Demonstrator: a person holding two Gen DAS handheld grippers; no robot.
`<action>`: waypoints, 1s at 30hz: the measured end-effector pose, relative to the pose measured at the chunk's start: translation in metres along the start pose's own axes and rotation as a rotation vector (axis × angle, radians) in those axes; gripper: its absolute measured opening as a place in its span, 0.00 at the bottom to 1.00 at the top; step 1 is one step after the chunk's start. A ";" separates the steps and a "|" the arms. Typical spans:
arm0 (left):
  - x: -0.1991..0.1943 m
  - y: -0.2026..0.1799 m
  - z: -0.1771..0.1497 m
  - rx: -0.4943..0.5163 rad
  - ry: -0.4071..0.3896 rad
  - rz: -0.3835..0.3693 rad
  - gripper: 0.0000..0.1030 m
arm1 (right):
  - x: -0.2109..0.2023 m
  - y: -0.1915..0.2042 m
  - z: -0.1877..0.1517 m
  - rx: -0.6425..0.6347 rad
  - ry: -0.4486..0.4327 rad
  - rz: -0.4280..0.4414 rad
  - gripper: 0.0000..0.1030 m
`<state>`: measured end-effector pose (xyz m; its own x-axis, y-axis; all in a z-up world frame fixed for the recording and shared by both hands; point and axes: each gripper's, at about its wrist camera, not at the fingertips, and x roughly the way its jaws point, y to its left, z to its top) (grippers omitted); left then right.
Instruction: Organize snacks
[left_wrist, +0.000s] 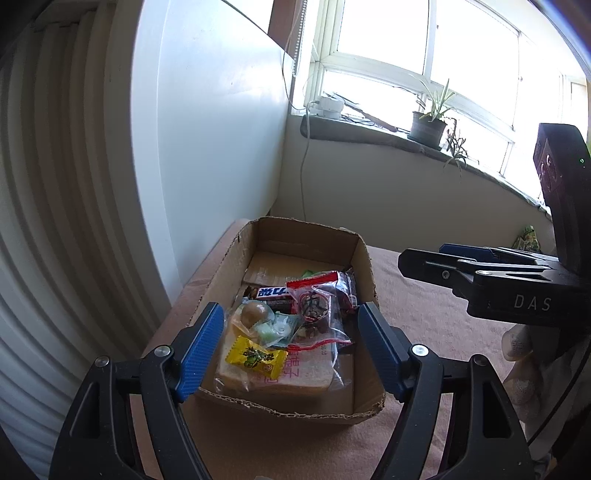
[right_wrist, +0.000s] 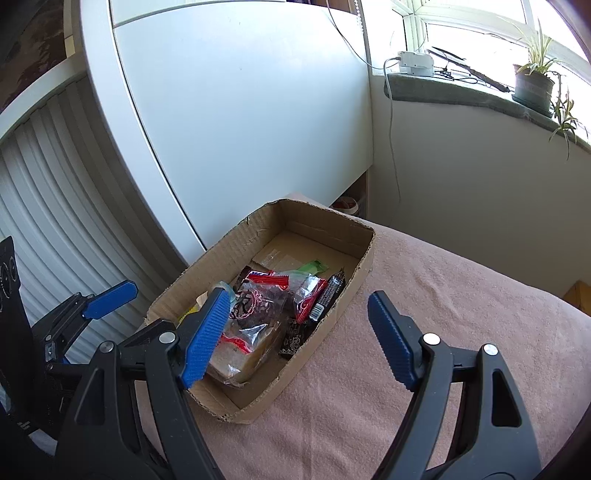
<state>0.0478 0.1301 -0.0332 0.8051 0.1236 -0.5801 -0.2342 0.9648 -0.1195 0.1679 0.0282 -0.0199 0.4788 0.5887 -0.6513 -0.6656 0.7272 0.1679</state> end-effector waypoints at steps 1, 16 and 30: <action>-0.001 -0.001 -0.001 0.003 0.000 -0.001 0.73 | -0.003 0.001 -0.002 -0.007 -0.006 -0.008 0.77; -0.018 -0.009 -0.003 0.008 -0.015 0.034 0.74 | -0.041 -0.006 -0.025 0.011 -0.070 -0.067 0.92; -0.020 -0.013 -0.003 0.016 -0.026 0.041 0.74 | -0.054 -0.001 -0.029 -0.021 -0.108 -0.111 0.98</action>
<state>0.0327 0.1138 -0.0226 0.8087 0.1693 -0.5633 -0.2588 0.9624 -0.0824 0.1267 -0.0144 -0.0065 0.6085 0.5403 -0.5812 -0.6162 0.7832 0.0830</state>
